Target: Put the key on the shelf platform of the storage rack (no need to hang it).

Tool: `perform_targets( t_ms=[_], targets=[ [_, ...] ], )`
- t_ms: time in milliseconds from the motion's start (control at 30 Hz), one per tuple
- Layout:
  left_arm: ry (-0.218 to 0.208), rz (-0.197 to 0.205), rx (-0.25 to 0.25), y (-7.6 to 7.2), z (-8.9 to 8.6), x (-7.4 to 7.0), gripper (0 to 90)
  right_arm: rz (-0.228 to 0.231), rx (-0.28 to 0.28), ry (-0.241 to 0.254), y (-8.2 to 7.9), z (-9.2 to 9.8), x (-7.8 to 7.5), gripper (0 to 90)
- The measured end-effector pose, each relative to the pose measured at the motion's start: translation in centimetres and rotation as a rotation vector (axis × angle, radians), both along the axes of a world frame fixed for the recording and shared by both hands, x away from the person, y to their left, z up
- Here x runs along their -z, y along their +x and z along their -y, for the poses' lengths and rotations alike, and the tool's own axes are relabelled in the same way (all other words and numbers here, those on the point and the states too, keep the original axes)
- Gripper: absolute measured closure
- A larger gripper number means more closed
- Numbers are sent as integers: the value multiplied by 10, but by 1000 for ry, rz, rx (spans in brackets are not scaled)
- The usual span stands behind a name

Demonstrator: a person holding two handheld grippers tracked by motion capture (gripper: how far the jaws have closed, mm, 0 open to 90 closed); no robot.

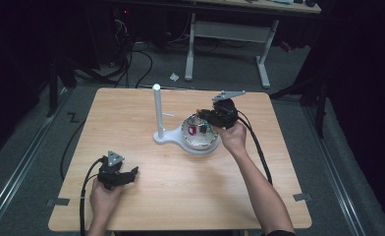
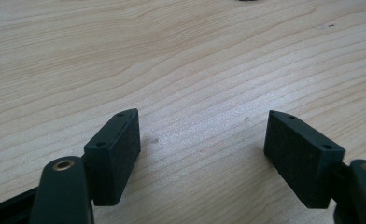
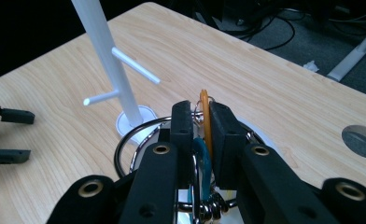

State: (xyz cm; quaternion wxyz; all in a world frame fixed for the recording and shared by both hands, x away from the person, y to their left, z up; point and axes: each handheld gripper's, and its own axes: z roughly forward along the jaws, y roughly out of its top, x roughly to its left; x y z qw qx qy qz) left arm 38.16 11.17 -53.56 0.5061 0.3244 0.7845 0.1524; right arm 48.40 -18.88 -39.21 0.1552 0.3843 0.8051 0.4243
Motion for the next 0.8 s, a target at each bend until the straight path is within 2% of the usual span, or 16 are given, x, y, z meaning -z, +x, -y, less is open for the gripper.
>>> perform_targets(
  t_ms=[300,333,500,800],
  targets=[
    [-1,0,-1,0,0,0,272,-6,1,-28,3,-1,16,812],
    [-1,-1,-1,0,0,0,273,-17,4,-33,3,-2,22,811],
    [0,0,0,0,0,0,273,-26,1,-55,3,-4,32,811],
    [-1,-1,-2,0,0,0,272,-25,0,-78,1,-5,43,809]
  ],
)
